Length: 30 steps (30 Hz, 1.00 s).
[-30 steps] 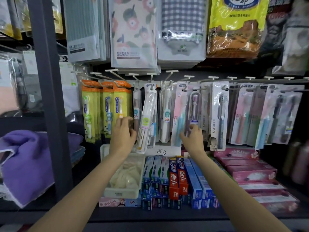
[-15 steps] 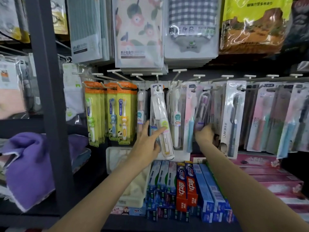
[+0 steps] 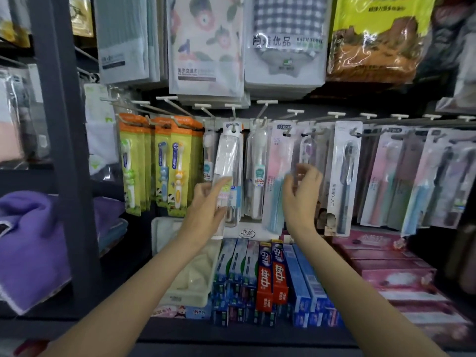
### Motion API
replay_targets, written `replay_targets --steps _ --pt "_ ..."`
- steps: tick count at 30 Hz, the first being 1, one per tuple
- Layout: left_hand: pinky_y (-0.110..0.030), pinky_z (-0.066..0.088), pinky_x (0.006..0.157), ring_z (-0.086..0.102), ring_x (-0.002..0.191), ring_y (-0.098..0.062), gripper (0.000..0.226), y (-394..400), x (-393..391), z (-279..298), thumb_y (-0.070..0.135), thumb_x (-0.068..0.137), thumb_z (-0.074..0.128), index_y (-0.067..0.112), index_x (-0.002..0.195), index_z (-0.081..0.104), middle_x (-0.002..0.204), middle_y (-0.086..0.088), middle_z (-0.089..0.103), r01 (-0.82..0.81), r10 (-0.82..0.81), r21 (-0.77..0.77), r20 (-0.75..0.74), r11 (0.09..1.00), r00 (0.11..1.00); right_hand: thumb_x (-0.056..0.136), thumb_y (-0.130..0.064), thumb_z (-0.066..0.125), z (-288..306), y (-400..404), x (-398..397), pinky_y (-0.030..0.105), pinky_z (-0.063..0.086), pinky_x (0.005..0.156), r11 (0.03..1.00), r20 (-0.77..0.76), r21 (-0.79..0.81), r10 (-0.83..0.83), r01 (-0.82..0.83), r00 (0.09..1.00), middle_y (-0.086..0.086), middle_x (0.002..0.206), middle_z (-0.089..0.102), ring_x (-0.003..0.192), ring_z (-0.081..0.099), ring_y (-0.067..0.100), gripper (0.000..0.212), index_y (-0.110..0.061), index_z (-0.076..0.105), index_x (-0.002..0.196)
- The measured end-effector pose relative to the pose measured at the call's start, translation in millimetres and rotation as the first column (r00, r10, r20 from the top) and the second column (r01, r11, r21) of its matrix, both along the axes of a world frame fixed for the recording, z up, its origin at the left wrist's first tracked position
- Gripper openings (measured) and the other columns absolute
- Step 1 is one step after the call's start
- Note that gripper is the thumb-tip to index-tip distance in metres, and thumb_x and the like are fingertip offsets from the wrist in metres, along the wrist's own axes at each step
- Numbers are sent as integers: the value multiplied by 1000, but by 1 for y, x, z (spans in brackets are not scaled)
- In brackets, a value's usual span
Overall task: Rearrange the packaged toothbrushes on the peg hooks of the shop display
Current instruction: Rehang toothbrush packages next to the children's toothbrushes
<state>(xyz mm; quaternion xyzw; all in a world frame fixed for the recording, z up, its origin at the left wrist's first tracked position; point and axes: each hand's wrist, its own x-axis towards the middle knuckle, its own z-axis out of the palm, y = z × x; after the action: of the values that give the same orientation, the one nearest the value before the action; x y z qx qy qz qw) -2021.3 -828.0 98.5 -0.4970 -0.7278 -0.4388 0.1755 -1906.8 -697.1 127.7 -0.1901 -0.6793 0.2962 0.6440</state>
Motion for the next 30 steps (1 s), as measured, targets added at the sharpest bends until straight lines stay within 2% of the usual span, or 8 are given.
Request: replay_targets --steps 2,5,8,12,21,25,27,30 --pt "-24 42 85 49 92 -8 80 -5 -3 4 7 82 66 30 144 20 110 3 44 17 -28 69 161 997 987 93 -12 49 -3 -13 -4 18 43 81 993 53 87 73 -77 996 0 108 44 92 49 10 21 -8 46 114" --pt "-14 46 70 55 78 -9 73 -14 -4 13 9 78 72 18 138 32 94 1 58 74 -113 115 388 991 915 92 -12 53 -12 -28 -18 9 45 70 945 188 -41 327 -325 926 -2 98 51 82 50 4 25 -10 46 116" --pt "0 41 57 50 72 7 54 -21 -3 16 7 78 71 9 127 46 82 14 53 129 -162 107 410 986 898 89 -20 60 -19 -37 -33 4 44 67 874 230 -220 477 -432 848 -2 101 53 88 53 6 36 -8 44 119" --pt "-13 46 68 58 84 -5 58 -25 -6 16 16 78 72 15 129 45 86 12 58 166 -175 58 426 984 888 86 -24 64 -16 -46 -40 10 44 66 785 148 -338 589 -519 794 -4 101 57 88 54 2 42 -11 45 121" --pt "-24 42 82 54 94 -9 68 -26 0 18 23 80 70 16 138 36 95 5 58 196 -157 -52 417 979 895 87 -21 63 -1 -45 -30 21 45 73 805 267 -357 574 -474 774 3 104 58 94 55 14 41 -13 44 122" --pt "-28 43 89 54 107 -17 64 -24 0 15 20 81 69 15 136 37 111 -6 59 170 -134 -47 428 984 894 87 -16 62 3 -27 -17 24 42 91 971 110 -198 156 -133 982 7 120 45 107 47 15 41 -8 45 123" --pt "-26 41 88 51 102 -14 61 -25 1 14 19 82 68 14 136 38 114 -5 56 155 -123 -42 423 987 898 85 -17 64 5 -8 -12 31 36 102 962 58 -273 10 6 998 11 131 38 119 41 22 53 -5 38 130" --pt "-24 42 84 51 98 -13 60 -25 3 12 17 83 67 11 136 39 112 -3 55 115 -99 -13 413 993 905 82 -23 70 2 16 -10 45 32 109 896 228 -443 144 -30 963 14 145 34 133 32 31 78 -5 24 143"
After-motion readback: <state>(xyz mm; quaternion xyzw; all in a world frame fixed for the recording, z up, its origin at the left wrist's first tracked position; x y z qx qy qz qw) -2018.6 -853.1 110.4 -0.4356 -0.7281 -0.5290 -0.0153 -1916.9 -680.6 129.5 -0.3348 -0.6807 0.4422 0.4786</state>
